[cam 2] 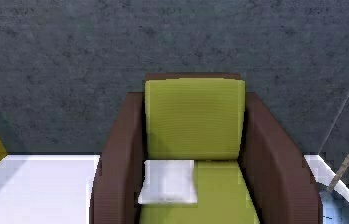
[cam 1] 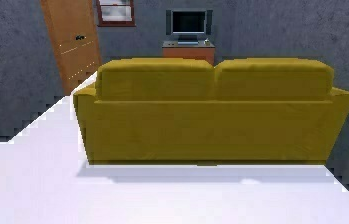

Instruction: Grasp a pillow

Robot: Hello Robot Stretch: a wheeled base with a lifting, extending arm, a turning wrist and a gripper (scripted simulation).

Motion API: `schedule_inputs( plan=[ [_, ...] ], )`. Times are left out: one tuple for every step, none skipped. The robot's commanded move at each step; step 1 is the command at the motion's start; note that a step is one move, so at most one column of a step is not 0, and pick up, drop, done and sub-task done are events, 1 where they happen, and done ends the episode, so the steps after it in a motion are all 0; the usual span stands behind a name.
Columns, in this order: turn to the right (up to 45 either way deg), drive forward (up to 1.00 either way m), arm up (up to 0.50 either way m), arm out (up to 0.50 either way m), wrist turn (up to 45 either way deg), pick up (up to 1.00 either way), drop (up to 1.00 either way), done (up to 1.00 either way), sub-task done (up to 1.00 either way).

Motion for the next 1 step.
schedule_inputs(
  plan=[
    [0.0, 0.0, 0.5, 0.0, 0.0, 0.0, 0.0, 0.0, 0.0]
  ],
)
